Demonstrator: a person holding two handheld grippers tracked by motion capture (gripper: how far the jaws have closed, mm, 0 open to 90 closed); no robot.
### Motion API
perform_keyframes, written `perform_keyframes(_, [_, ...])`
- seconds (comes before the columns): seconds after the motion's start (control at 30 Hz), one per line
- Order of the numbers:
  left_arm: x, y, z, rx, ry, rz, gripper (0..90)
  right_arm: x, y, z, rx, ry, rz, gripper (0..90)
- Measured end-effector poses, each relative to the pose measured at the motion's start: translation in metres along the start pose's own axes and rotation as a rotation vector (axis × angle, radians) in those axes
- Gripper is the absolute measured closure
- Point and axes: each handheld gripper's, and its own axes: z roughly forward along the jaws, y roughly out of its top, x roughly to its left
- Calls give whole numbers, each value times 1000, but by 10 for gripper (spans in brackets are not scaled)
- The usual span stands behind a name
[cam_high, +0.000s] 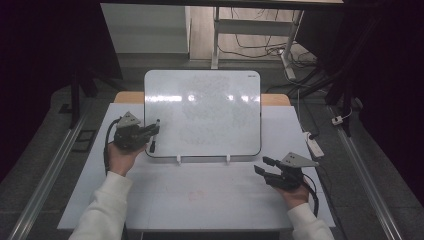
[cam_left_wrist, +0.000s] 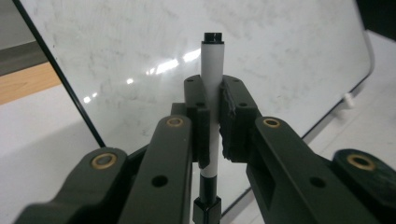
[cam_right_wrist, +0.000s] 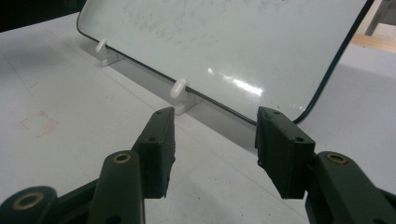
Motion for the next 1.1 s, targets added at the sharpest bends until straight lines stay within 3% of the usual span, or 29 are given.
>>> perform_keyframes(0.27, [1, 0, 24, 57, 44, 17, 819, 4, 0, 5, 23, 0, -31, 482])
perform_keyframes(0.53, [7, -1, 37, 66, 79, 17, 808, 3, 0, 6, 32, 1, -39, 482])
perform_keyframes(0.8, [8, -3, 42, 56, 88, 29, 798, 3, -1, 7, 41, 3, -44, 482])
perform_keyframes(1.0, [8, -3, 40, 35, 82, 30, 721, 3, -1, 8, 45, 5, -47, 481])
perform_keyframes(1.1, [7, -2, 34, 11, 82, 30, 638, 3, -1, 8, 45, 4, -50, 479])
